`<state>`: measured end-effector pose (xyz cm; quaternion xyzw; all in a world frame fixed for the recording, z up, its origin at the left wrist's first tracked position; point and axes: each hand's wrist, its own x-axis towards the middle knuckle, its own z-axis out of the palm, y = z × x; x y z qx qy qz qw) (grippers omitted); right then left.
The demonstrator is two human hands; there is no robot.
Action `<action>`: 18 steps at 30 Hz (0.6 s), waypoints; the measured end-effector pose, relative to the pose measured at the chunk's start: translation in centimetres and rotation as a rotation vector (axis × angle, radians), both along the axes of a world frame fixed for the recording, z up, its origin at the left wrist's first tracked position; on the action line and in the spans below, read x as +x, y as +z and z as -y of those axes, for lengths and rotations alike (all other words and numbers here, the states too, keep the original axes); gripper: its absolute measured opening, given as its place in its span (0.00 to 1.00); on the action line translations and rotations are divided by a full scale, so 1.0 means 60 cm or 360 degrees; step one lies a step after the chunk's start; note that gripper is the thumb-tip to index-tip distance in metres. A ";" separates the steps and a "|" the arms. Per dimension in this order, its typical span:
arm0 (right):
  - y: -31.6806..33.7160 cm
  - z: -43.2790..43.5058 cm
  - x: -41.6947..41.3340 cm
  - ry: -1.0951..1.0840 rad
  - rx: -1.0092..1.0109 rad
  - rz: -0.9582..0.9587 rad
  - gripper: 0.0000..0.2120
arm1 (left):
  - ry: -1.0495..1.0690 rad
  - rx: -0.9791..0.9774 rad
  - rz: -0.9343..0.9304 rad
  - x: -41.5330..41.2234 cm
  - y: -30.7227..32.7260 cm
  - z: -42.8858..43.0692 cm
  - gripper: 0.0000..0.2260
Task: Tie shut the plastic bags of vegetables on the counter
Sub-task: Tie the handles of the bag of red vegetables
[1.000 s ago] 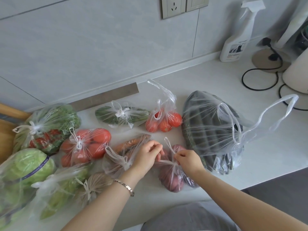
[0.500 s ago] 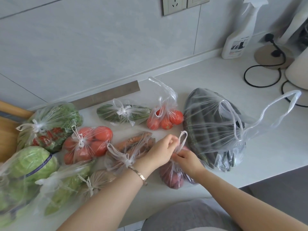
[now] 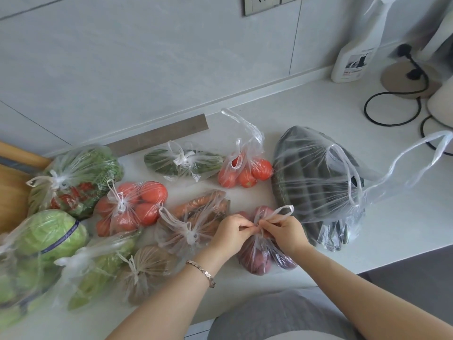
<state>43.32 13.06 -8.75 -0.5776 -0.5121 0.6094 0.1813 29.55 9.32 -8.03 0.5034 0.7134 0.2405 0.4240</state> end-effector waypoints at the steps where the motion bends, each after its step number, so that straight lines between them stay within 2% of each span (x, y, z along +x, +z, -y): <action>1: -0.003 0.000 -0.001 -0.0013 0.0008 0.0009 0.13 | 0.0040 -0.0009 0.0014 0.002 -0.001 0.000 0.06; 5: -0.006 0.002 -0.001 -0.0059 0.0039 0.0018 0.12 | 0.0140 -0.0041 0.0055 0.006 -0.001 -0.001 0.05; 8: -0.003 0.000 0.000 -0.0038 0.0029 0.0086 0.12 | 0.0102 -0.0074 -0.0020 0.011 -0.003 -0.001 0.05; 11: 0.004 -0.005 -0.001 -0.0054 0.0006 0.0168 0.06 | 0.0017 -0.0127 -0.0111 0.013 -0.006 -0.004 0.07; 15: 0.011 0.005 0.003 -0.0066 -0.0060 0.0176 0.23 | 0.0124 -0.0248 -0.0021 0.013 -0.007 -0.007 0.07; 18: 0.009 0.022 0.001 -0.0047 0.0066 0.0217 0.20 | 0.0226 -0.0358 0.0106 0.014 -0.004 -0.009 0.08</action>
